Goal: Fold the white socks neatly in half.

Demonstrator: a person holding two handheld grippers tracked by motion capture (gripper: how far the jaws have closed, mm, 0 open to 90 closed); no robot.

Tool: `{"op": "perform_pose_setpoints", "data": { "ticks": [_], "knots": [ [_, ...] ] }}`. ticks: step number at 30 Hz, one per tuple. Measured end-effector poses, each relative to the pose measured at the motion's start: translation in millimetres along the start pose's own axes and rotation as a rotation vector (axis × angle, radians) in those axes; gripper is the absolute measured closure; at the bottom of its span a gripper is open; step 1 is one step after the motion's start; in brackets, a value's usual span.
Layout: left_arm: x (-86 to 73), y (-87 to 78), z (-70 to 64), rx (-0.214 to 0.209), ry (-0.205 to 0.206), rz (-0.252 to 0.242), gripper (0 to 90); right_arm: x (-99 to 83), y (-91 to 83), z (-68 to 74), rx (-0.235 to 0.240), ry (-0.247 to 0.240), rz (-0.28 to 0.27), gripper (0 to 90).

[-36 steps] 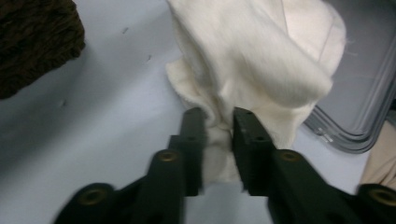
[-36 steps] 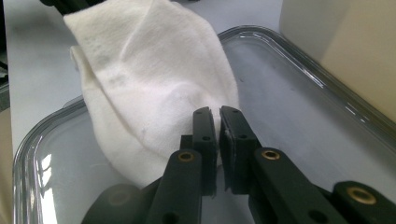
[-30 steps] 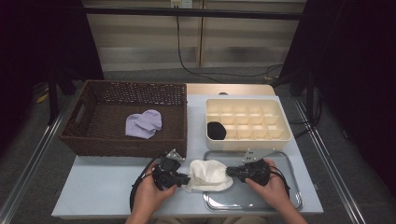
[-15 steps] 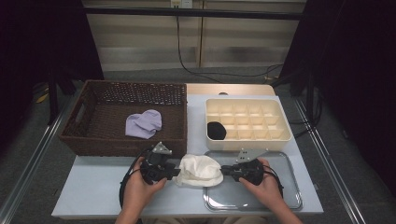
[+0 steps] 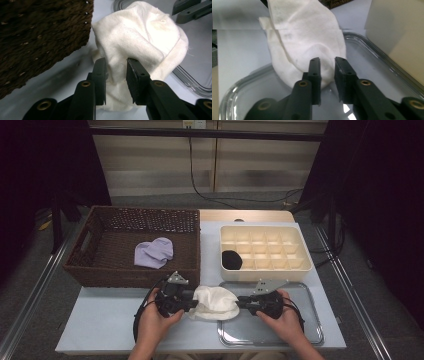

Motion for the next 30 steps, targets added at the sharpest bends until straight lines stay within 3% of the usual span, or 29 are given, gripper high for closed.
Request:
{"op": "perform_pose_setpoints", "data": {
  "ticks": [4,7,8,13,22,30],
  "knots": [
    [0.7,0.2,0.0,0.003,0.011,0.001,78.0,3.1,4.1,5.0,0.011,-0.005,-0.014,68.9],
    [0.0,1.2,-1.3,0.002,0.015,0.004,81.4,-1.7,11.1,6.5,0.021,0.000,0.000,69.3],
    [-0.4,1.8,-3.5,-0.014,0.013,0.006,83.5,-3.8,13.0,6.6,0.022,0.003,0.008,72.3],
    [1.2,0.6,-4.6,-0.005,0.021,0.006,87.4,-6.1,14.2,4.7,0.014,-0.005,0.032,89.8],
    [10.8,-20.4,-4.5,-0.020,-0.001,-0.034,87.6,-1.2,4.4,4.3,0.030,0.003,0.014,90.0],
    [-0.9,-29.8,1.8,-0.038,-0.043,0.000,87.3,1.2,-1.5,10.3,0.055,0.003,0.015,90.0]
  ]
}}
Point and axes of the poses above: each handheld gripper's, and its own axes: y roughly forward along the jaws, x roughly out of its top, z roughly to its left, the point moved 10 cm from there along y, roughly forward along the jaws, and after that the axes turned 5 degrees about -z, right-handed, at the moved point
